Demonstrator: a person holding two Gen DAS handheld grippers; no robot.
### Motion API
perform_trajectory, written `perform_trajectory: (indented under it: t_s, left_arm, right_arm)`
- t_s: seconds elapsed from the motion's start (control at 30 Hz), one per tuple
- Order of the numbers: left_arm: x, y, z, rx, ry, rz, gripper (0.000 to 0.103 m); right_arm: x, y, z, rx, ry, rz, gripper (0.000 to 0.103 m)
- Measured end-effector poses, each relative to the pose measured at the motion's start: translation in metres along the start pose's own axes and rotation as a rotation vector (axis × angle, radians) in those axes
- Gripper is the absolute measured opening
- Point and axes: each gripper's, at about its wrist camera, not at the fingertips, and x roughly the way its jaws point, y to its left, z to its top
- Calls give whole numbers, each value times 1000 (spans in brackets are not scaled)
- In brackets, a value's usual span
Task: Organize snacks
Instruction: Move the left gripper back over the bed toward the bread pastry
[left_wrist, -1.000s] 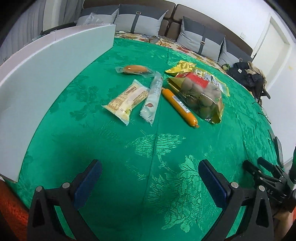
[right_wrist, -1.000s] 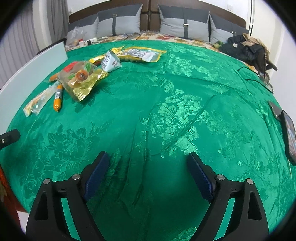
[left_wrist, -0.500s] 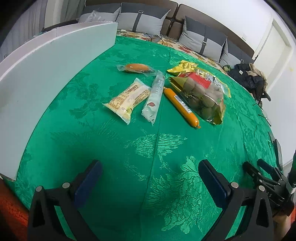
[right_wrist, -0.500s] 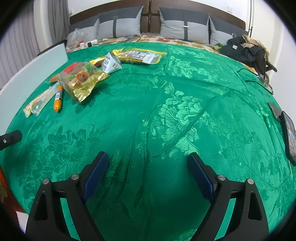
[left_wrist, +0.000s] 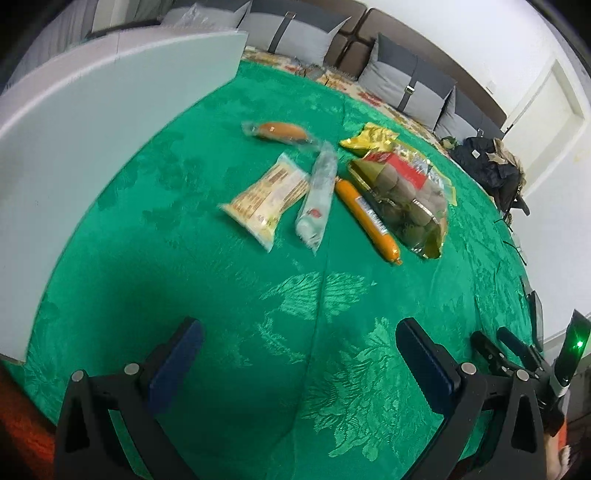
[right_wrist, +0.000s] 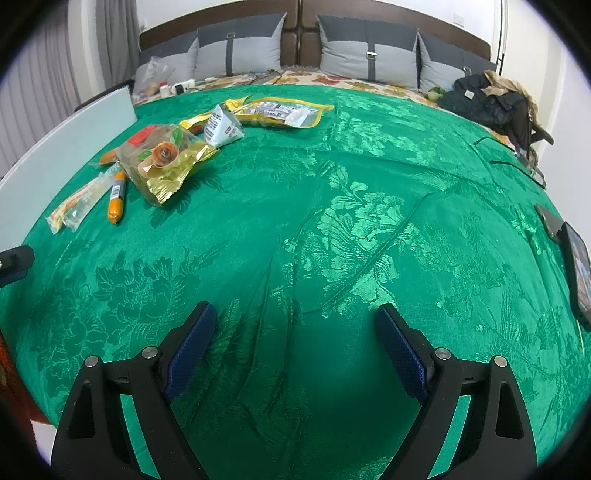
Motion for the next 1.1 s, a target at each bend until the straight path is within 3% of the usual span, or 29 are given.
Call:
perform_trajectory:
  t_s: [0.13, 0.23, 0.37, 0.53, 0.63, 0.7, 0.93, 1.1]
  left_arm:
    - [7, -5, 9, 60, 24, 31, 103]
    - [9, -7, 30, 110, 32, 103, 102]
    - [10, -9, 64, 168, 34, 135, 102]
    - [34, -7, 91, 222, 91, 185, 94]
    - [50, 2, 94, 194, 134, 175, 90]
    - [51, 6, 93, 181, 115, 147, 90]
    - [53, 19, 96, 113, 114, 167, 89]
    - [55, 13, 88, 184, 97, 200, 89]
  right_arm:
    - [0, 0, 0, -3, 1, 2, 91]
    - [0, 0, 1, -2, 1, 2, 91]
    - [0, 0, 1, -3, 0, 1, 91]
    - [0, 0, 1, -2, -2, 1, 91]
    - [0, 0, 1, -3, -3, 1, 91]
    - [0, 0, 1, -3, -3, 1, 91]
    - [0, 0, 1, -3, -2, 0, 91]
    - [0, 0, 1, -3, -3, 0, 91]
